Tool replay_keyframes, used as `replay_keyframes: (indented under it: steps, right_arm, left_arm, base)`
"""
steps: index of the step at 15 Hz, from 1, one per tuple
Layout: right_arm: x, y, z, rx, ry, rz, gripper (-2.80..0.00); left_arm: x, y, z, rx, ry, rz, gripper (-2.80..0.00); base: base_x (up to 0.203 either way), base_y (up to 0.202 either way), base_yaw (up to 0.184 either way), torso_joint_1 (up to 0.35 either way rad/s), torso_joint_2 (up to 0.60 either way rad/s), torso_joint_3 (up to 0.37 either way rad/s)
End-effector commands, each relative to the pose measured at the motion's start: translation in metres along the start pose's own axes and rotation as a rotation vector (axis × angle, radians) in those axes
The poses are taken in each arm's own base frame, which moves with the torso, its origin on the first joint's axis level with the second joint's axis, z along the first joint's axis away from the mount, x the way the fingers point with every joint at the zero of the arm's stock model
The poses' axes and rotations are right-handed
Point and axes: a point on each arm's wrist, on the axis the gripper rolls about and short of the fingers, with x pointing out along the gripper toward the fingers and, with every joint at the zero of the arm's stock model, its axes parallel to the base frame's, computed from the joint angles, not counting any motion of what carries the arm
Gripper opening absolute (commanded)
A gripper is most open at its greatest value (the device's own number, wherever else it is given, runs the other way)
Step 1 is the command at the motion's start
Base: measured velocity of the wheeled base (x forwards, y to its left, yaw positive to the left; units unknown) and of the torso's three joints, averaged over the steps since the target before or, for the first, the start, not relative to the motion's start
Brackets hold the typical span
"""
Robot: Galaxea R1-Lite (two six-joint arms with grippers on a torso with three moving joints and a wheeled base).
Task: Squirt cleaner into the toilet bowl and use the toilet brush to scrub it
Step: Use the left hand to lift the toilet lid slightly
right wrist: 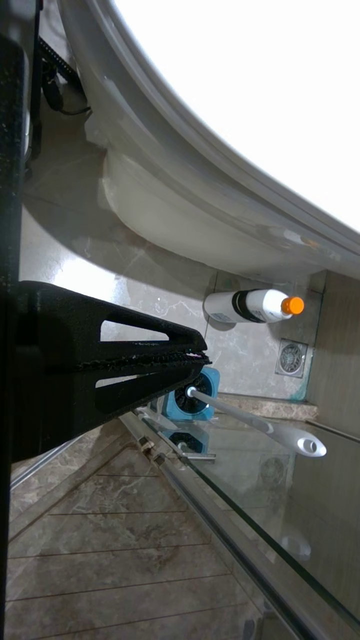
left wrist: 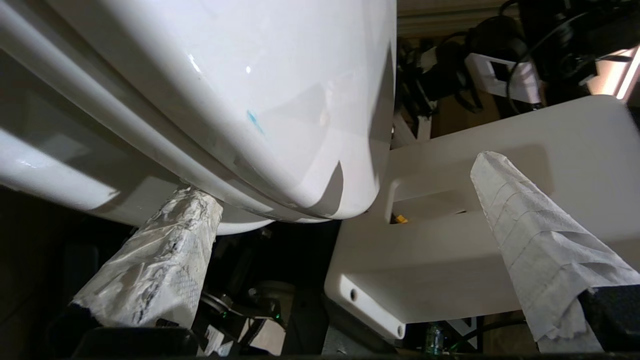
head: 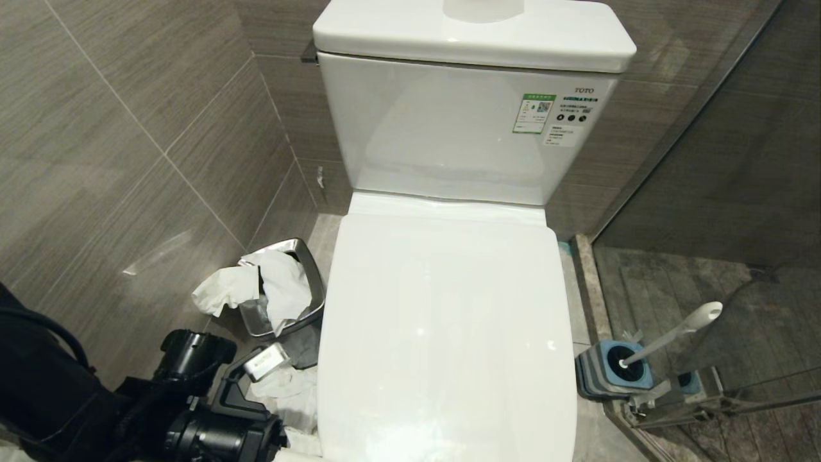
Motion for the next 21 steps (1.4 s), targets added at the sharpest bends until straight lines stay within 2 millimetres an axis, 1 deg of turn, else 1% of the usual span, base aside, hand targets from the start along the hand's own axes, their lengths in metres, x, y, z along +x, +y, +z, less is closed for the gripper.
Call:
replay_keyframes:
  steps: [1, 5, 8, 11, 15, 21]
  right_arm:
    - [0.000, 0.000, 0.000, 0.000, 0.001, 0.000, -2.80]
    - [0.000, 0.000, 0.000, 0.000, 0.001, 0.000, -2.80]
    - [0.000, 0.000, 0.000, 0.000, 0.001, 0.000, -2.80]
    - [0.000, 0.000, 0.000, 0.000, 0.001, 0.000, -2.80]
    - [0.000, 0.000, 0.000, 0.000, 0.001, 0.000, -2.80]
    - [0.000, 0.000, 0.000, 0.000, 0.001, 0.000, -2.80]
  left_arm:
    - [-0.006, -0.004, 0.004, 0.031, -0.026, 0.002, 0.00]
    - [-0.019, -0.010, 0.011, 0.071, -0.078, -0.019, 0.00]
    - [-0.024, -0.015, 0.013, 0.090, -0.096, -0.013, 0.00]
    - [-0.027, -0.022, 0.015, 0.104, -0.105, -0.039, 0.00]
    - [-0.030, -0.038, 0.018, 0.123, -0.114, -0.071, 0.00]
    - [-0.026, -0.050, 0.020, 0.129, -0.099, -0.094, 0.00]
  base:
    - [0.000, 0.000, 0.000, 0.000, 0.00, 0.000]
    - [0.000, 0.000, 0.000, 0.000, 0.00, 0.000]
    - [0.000, 0.000, 0.000, 0.000, 0.00, 0.000]
    - [0.000, 0.000, 0.000, 0.000, 0.00, 0.000]
    - [0.000, 0.000, 0.000, 0.000, 0.00, 0.000]
    - [0.000, 0.000, 0.000, 0.000, 0.00, 0.000]
